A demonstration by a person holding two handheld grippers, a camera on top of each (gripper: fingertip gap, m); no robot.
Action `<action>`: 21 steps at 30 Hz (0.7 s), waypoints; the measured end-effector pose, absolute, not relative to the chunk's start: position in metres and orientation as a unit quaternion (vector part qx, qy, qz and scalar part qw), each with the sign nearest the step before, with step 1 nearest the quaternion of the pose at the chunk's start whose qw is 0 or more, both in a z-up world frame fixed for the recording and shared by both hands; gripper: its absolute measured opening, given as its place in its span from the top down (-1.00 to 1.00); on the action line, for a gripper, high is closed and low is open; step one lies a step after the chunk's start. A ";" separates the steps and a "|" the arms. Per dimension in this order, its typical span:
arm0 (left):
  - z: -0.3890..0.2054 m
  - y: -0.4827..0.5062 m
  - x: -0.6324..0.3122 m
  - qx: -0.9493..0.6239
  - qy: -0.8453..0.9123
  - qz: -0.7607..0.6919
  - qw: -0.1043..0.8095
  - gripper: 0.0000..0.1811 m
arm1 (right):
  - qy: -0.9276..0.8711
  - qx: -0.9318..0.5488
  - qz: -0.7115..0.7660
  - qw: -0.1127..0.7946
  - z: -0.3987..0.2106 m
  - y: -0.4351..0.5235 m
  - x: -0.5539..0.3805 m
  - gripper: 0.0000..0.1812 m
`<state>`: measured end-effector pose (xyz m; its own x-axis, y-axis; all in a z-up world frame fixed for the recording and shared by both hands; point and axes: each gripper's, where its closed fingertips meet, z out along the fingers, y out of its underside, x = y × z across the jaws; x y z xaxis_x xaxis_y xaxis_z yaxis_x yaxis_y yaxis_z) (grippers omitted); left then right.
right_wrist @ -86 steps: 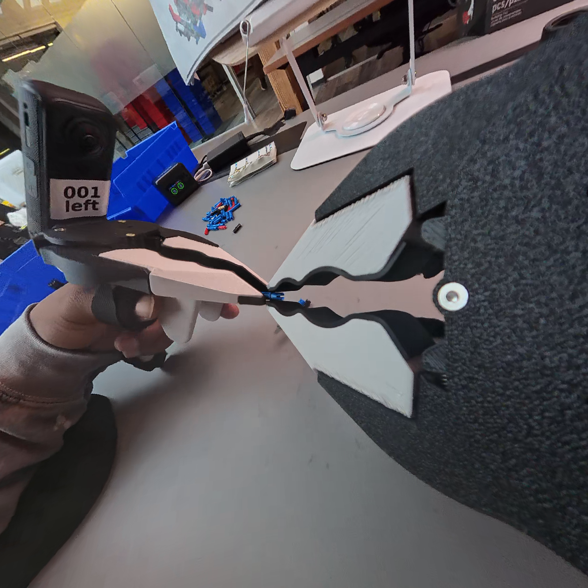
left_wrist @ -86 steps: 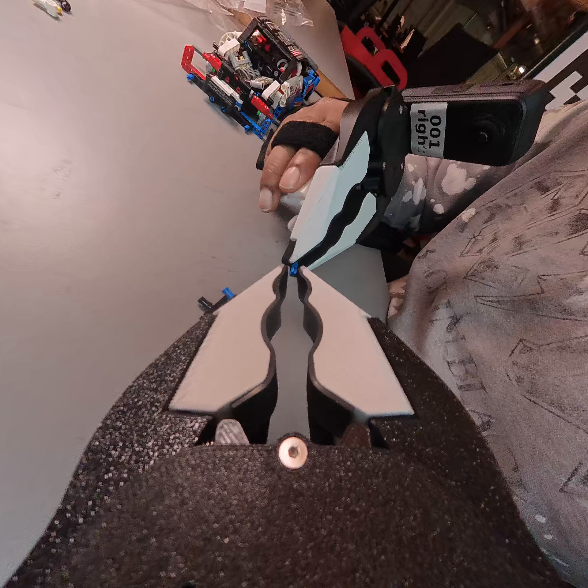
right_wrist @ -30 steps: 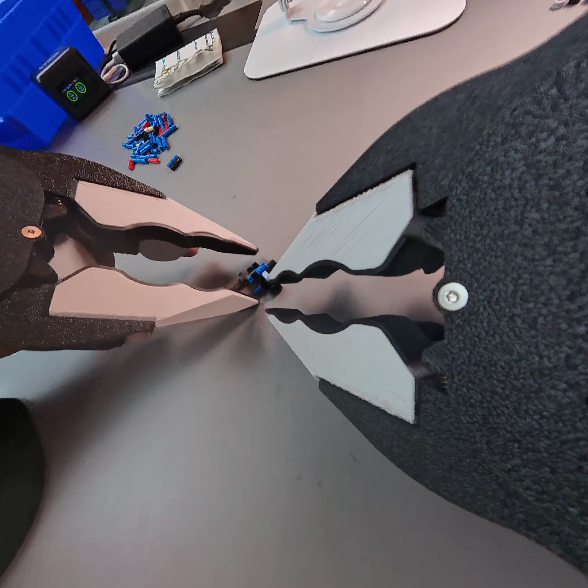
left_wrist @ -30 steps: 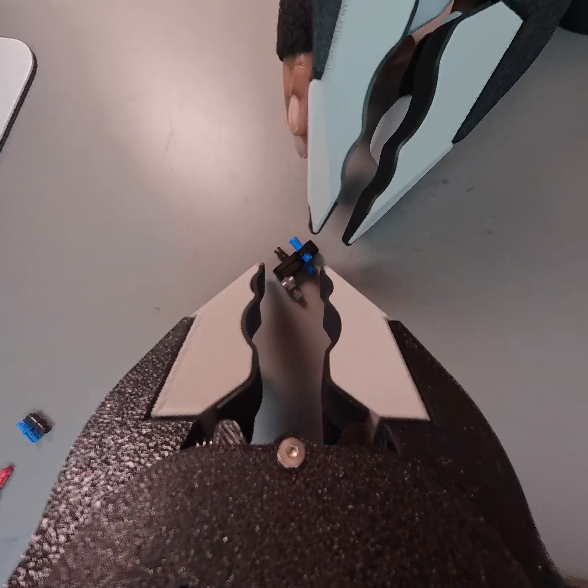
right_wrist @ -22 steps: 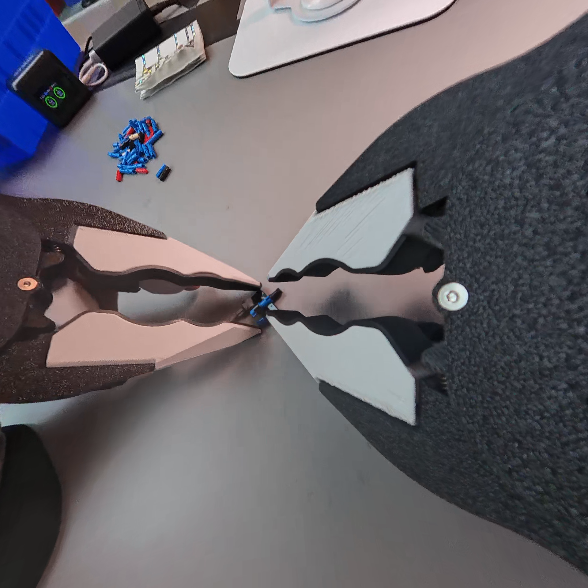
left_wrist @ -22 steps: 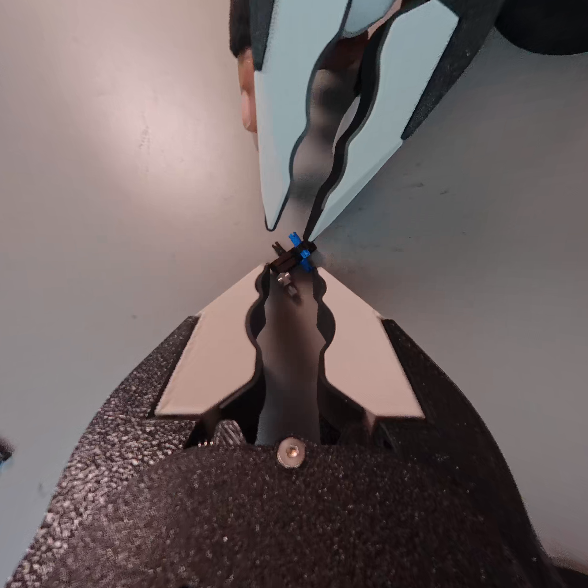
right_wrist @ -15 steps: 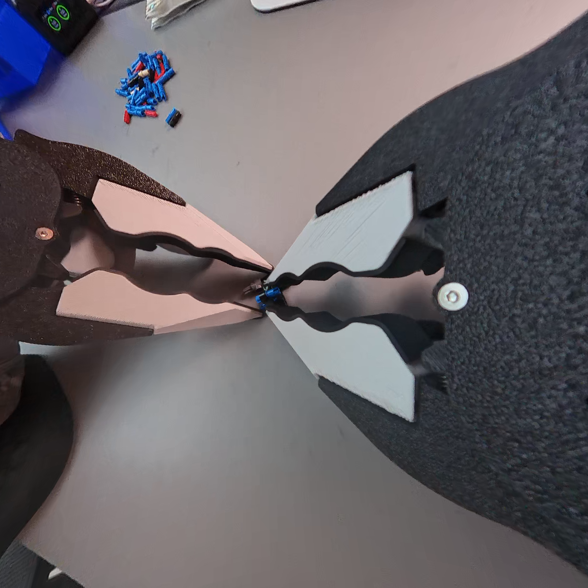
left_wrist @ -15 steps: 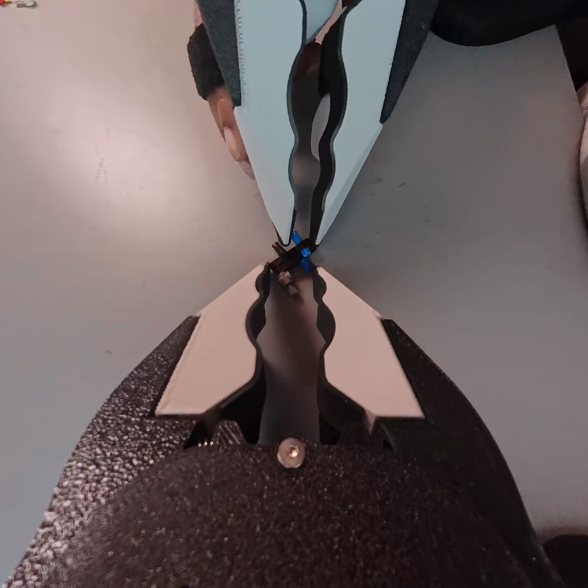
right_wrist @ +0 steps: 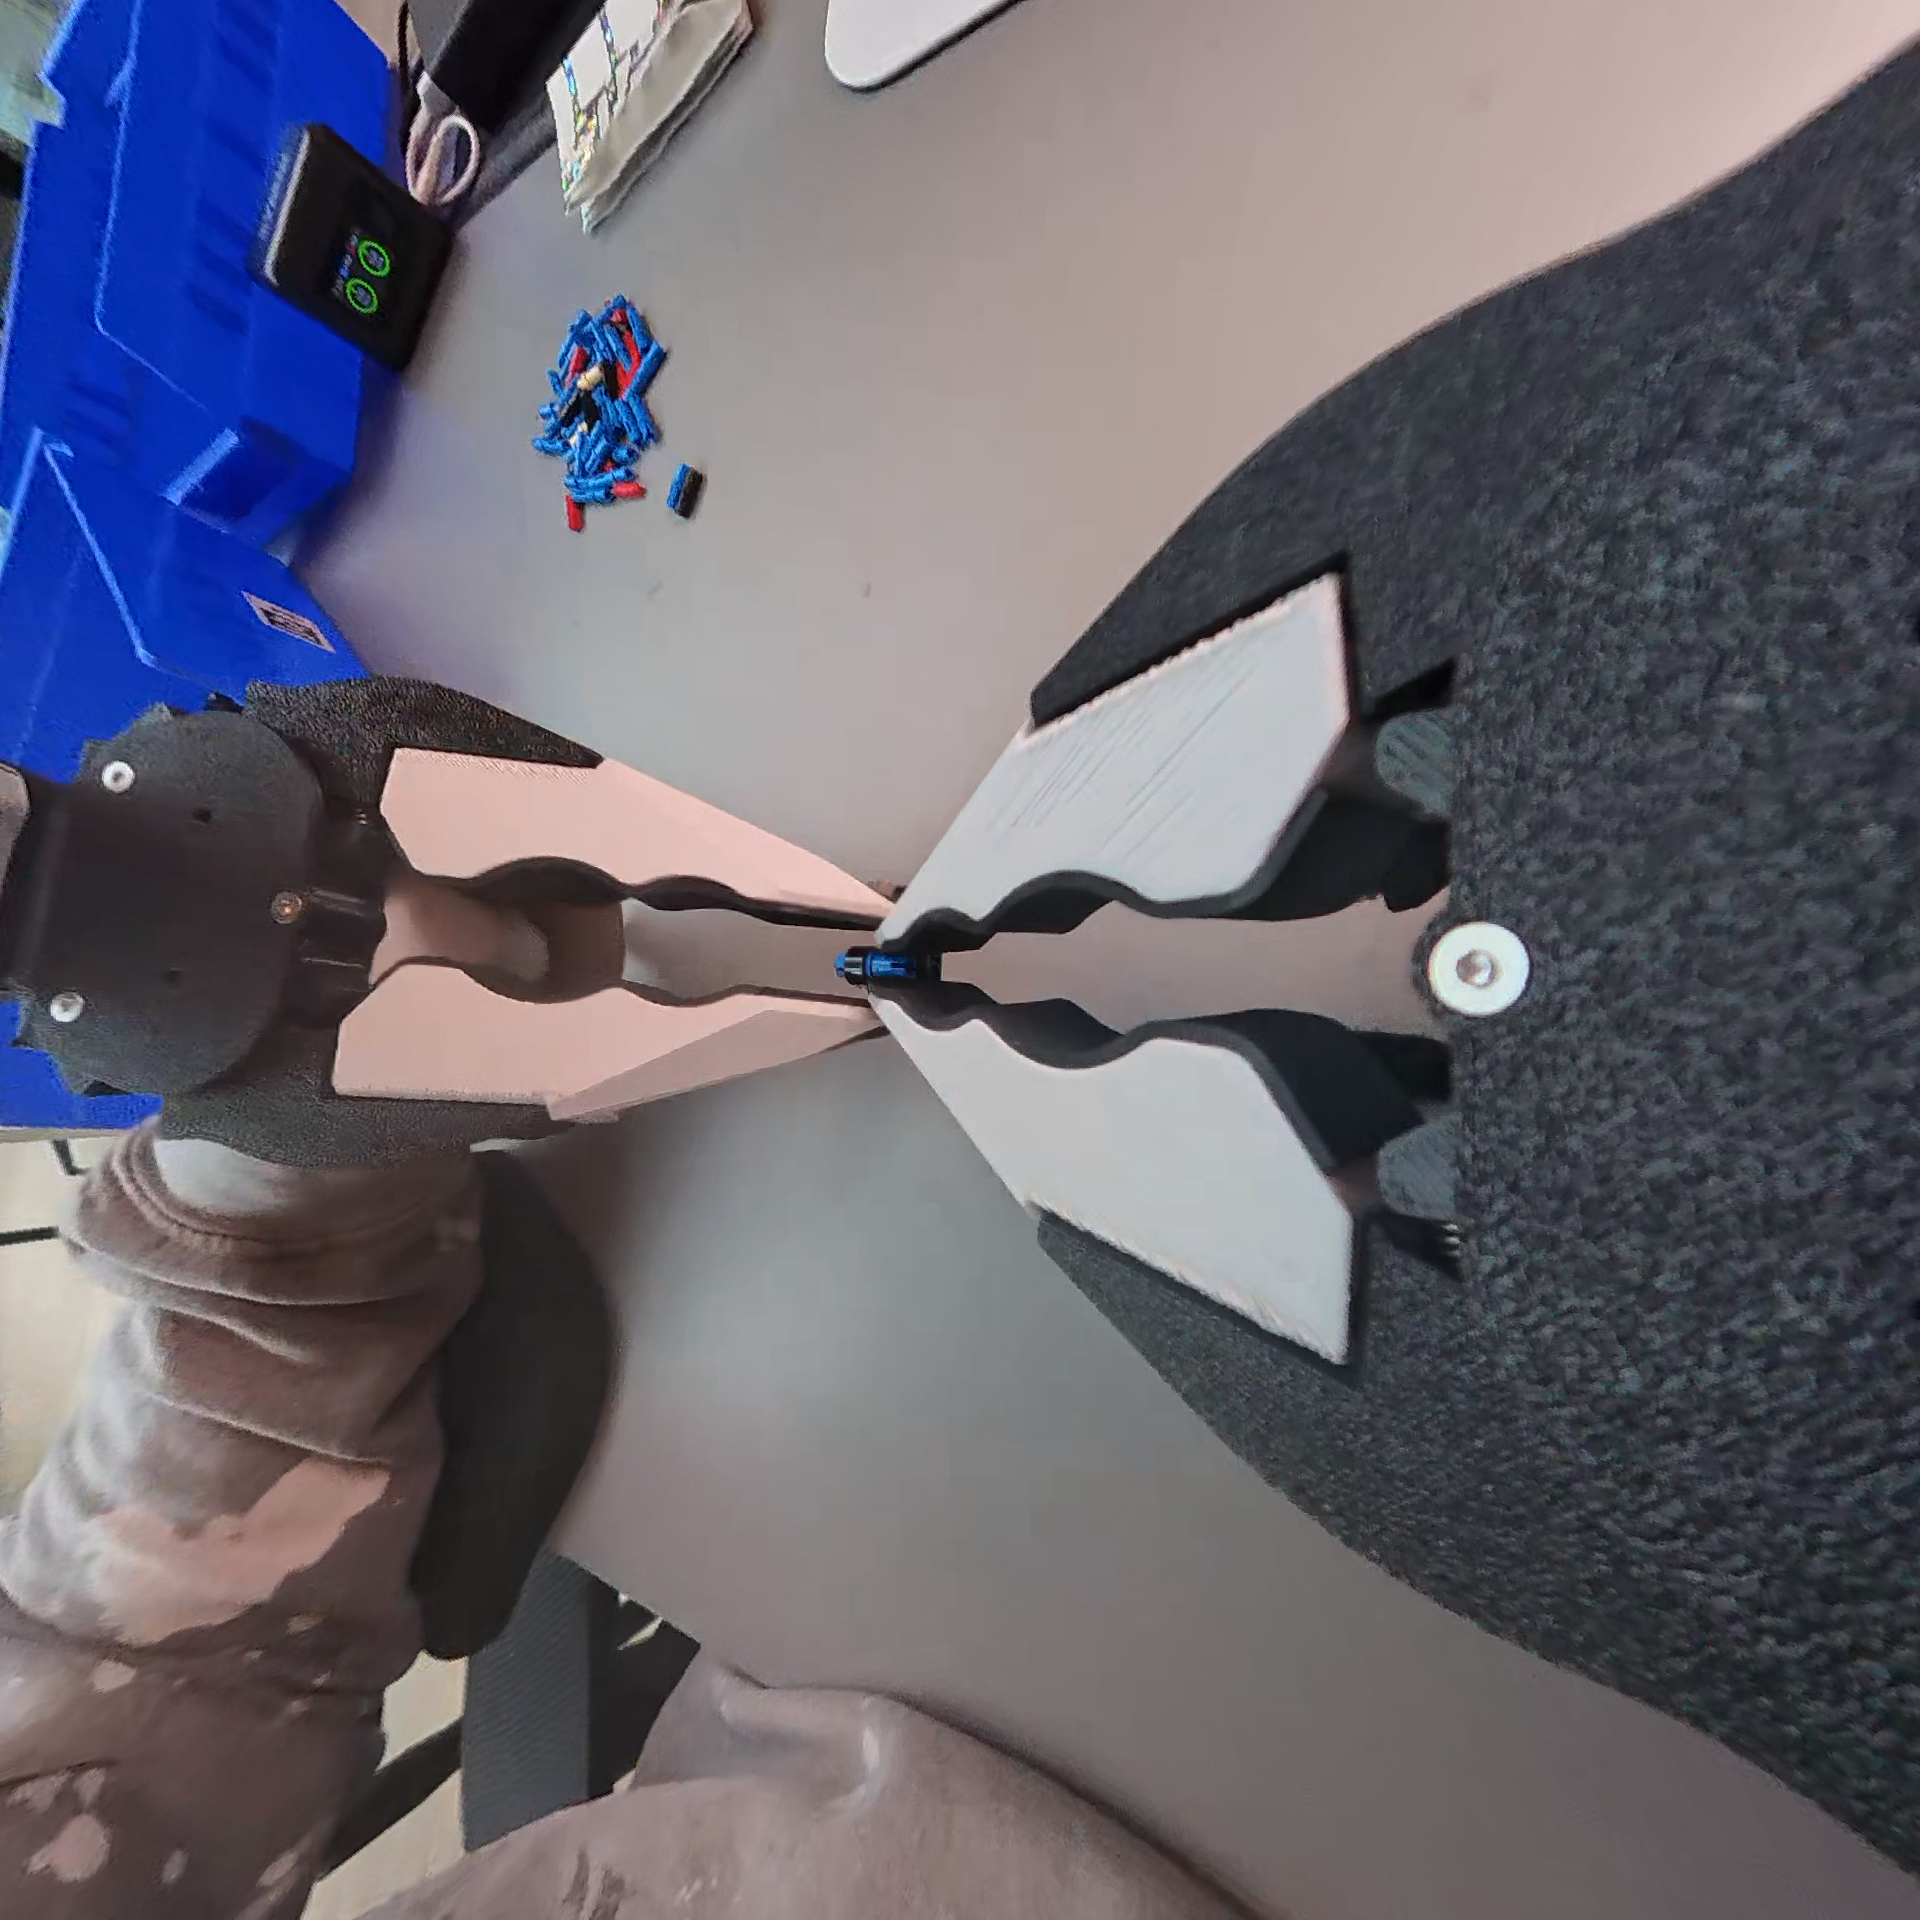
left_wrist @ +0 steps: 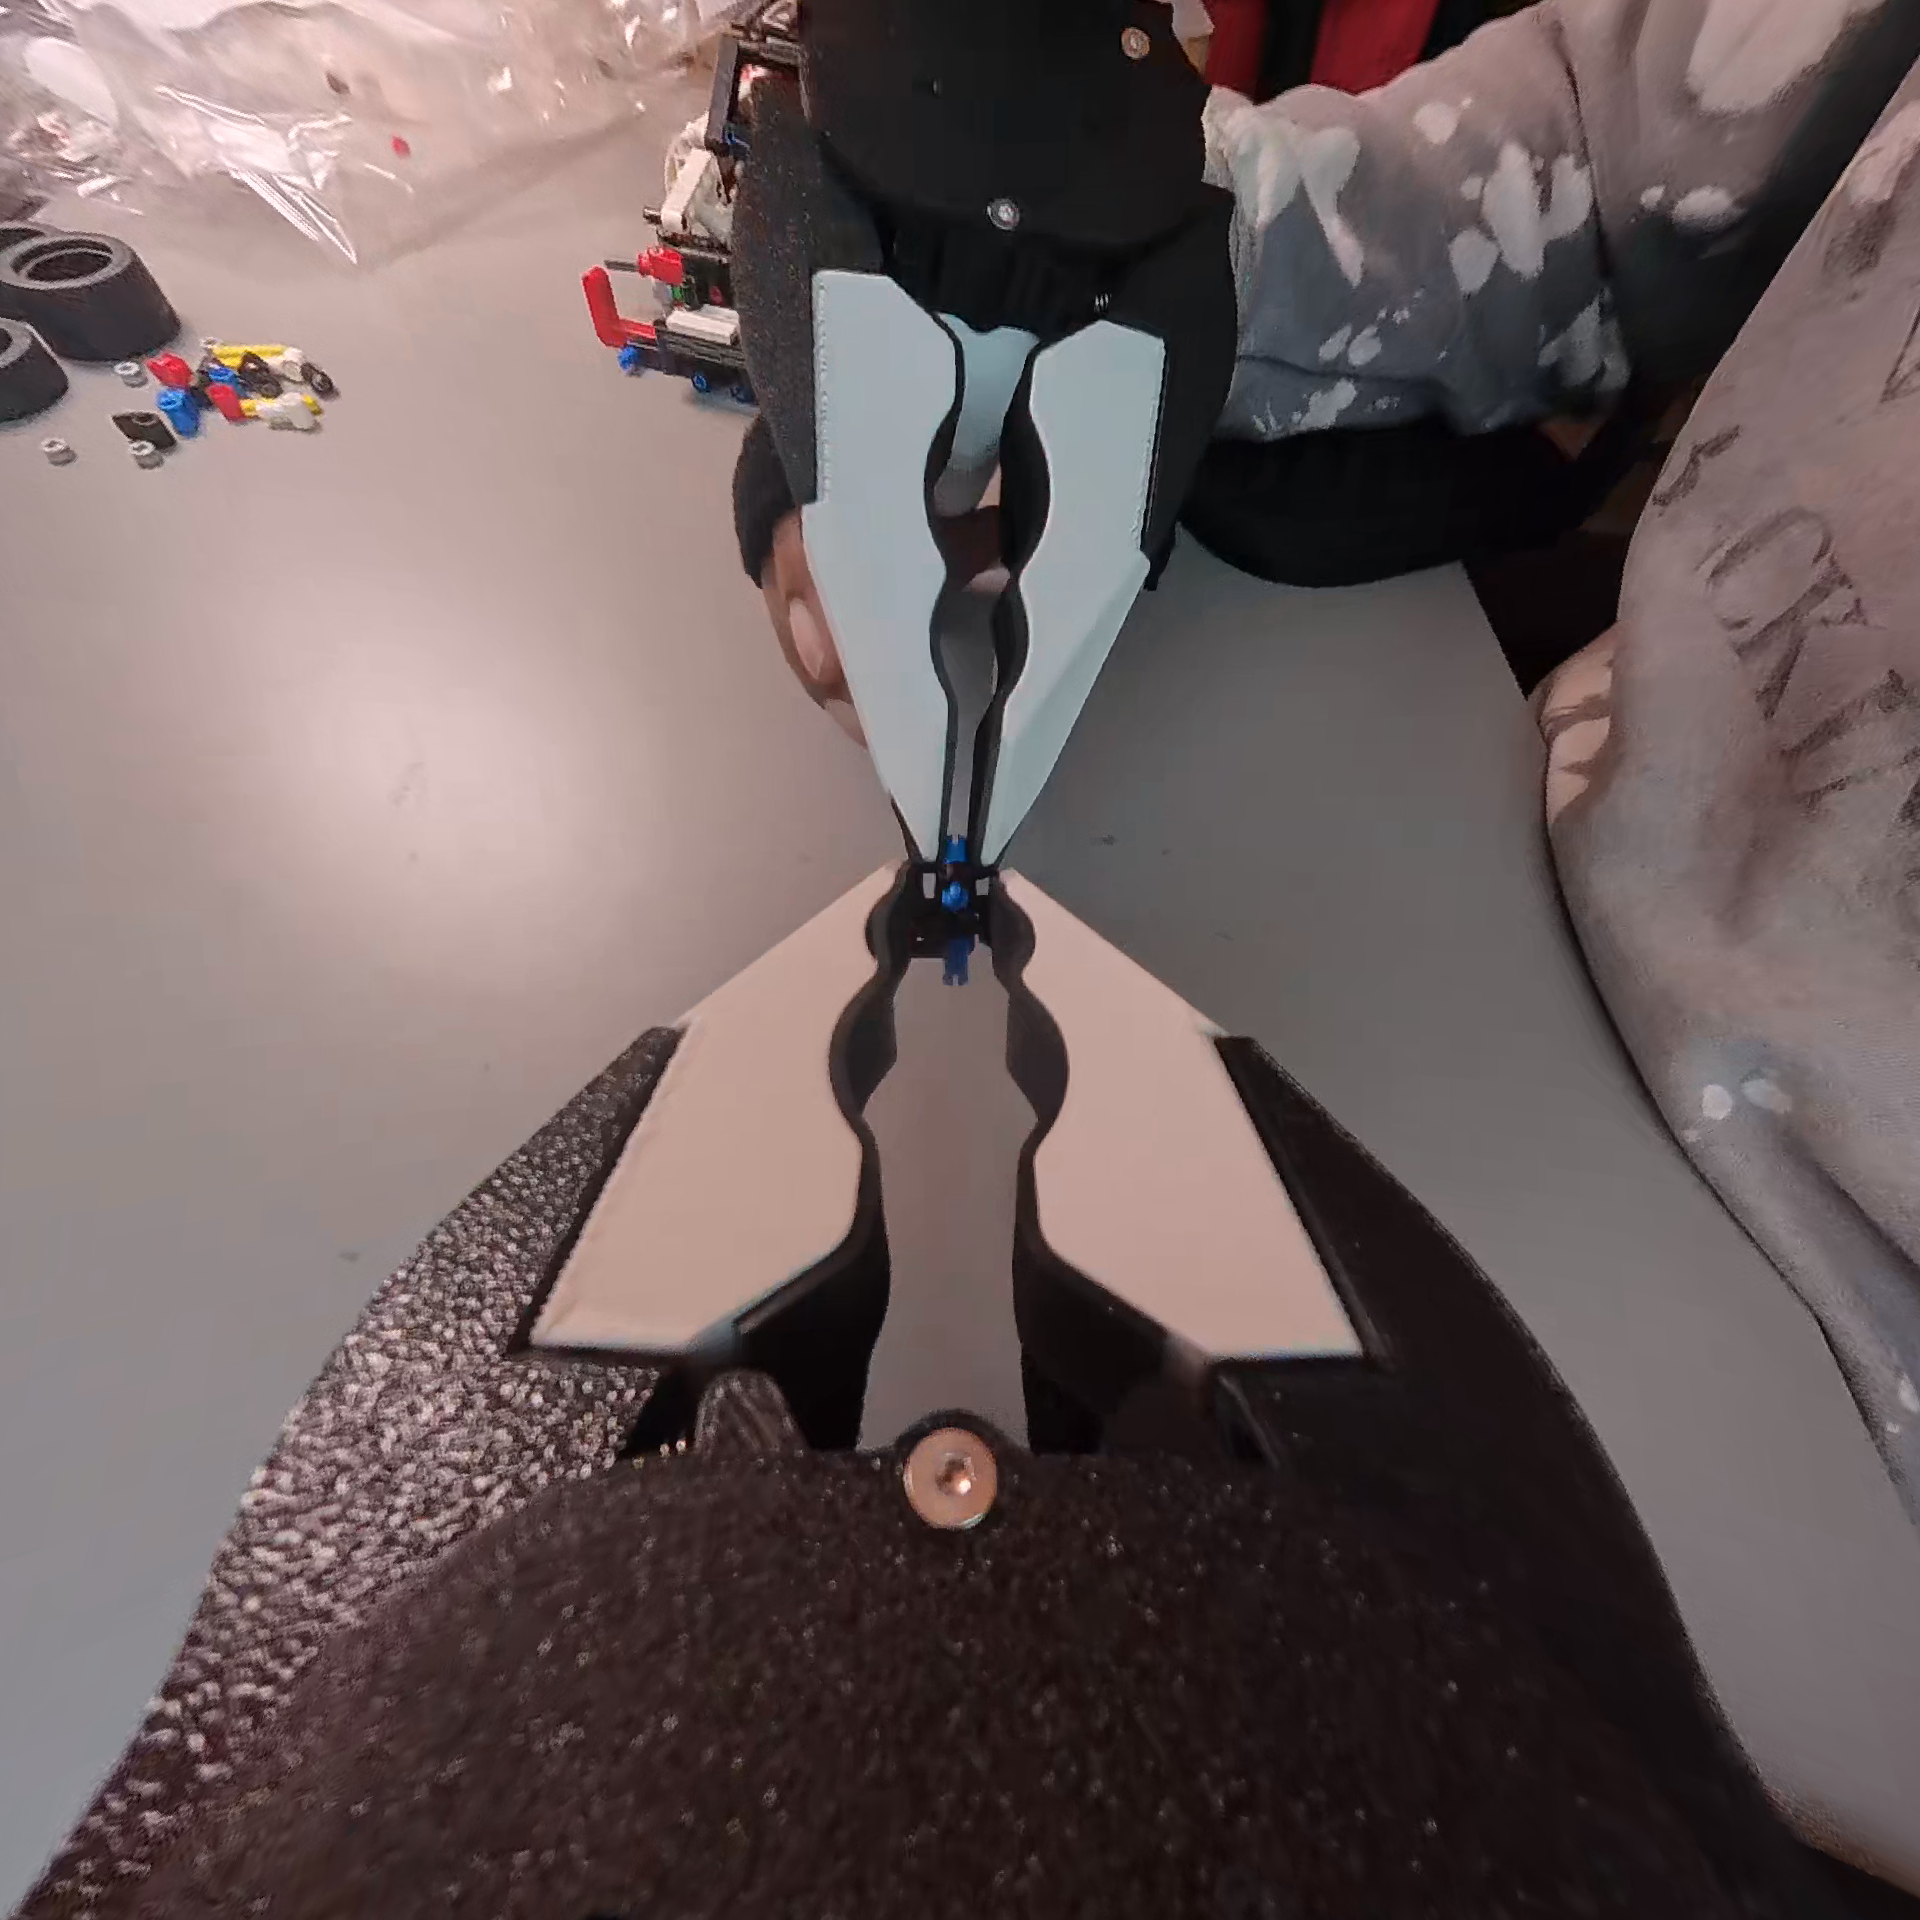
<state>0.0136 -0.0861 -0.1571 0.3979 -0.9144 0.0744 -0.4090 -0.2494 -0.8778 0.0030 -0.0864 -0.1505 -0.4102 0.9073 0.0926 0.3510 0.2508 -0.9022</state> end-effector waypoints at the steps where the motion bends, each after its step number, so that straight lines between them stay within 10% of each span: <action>1: -0.154 -0.086 0.014 -0.728 0.448 -0.313 0.414 0.86 | -0.715 -0.436 0.436 0.328 -0.147 -0.086 0.003 0.96; 21: -0.103 -0.080 -0.010 -0.703 0.395 -0.343 0.481 0.93 | -0.632 -0.445 0.528 0.351 -0.102 -0.058 0.021 0.96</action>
<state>-0.0097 -0.0799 -0.1026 0.4523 -0.8860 0.1018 -0.2265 -0.2245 -0.9478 0.0209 -0.0576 -0.1019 -0.3567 0.9338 -0.0267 0.1917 0.0452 -0.9804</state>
